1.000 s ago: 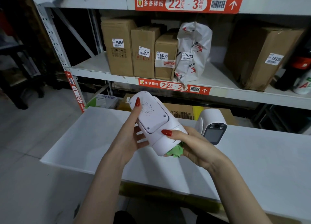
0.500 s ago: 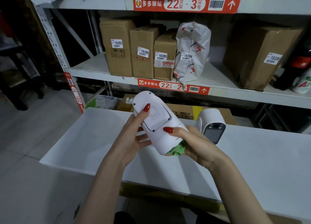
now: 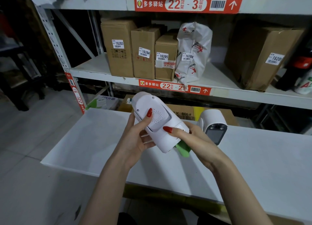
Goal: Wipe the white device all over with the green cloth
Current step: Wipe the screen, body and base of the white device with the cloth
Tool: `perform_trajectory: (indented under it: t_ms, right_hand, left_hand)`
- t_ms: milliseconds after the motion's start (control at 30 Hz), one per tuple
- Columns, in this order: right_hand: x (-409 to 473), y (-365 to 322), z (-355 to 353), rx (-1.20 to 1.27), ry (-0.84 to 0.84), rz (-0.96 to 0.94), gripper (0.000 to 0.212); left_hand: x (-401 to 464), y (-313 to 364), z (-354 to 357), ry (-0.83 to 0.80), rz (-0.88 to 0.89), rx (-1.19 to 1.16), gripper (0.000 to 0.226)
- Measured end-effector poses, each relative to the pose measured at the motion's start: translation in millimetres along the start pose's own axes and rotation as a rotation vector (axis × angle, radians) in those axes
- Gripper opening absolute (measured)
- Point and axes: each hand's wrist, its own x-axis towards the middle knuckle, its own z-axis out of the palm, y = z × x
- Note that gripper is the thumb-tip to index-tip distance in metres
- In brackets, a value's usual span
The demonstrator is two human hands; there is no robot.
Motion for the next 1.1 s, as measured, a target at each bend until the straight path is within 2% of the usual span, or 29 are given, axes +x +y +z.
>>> perform_trajectory:
  t_ms: [200,367,467,567,700,867,1100]
  right_hand:
    - [1.7,1.0,-0.6,-0.065,0.170,-0.081,0.021]
    - [8.3,9.7,-1.1,-0.176,0.367,-0.299,0.020]
    - [5.3,7.8,0.9,-0.348,0.429,-0.478,0.019]
    - [0.3,3.8,5.4,-0.491,0.399,-0.604,0.017]
    - [1.5,8.9,13.9,-0.703,0.330,-0.694,0.025]
    - [-0.4,10.0,28.3,-0.842,0.222,-0.723,0.024]
    - [-0.3,10.5,31.1,-0.935,0.138,-0.671,0.027]
  left_hand:
    - [0.8,-0.3,0.0,0.101,0.063,0.000,0.080]
    - [-0.8,0.3,1.2,0.167,0.128,0.097,0.094]
    - [-1.4,-2.8,3.6,0.219,0.201,0.217,0.088]
    - [-1.5,-6.7,3.9,0.274,0.210,0.287,0.098]
    - [-3.6,-6.9,7.2,0.297,0.209,0.354,0.105]
    - [-4.6,-8.7,11.9,0.260,0.238,0.488,0.105]
    - [-3.5,-8.0,12.3,0.267,0.254,0.541,0.105]
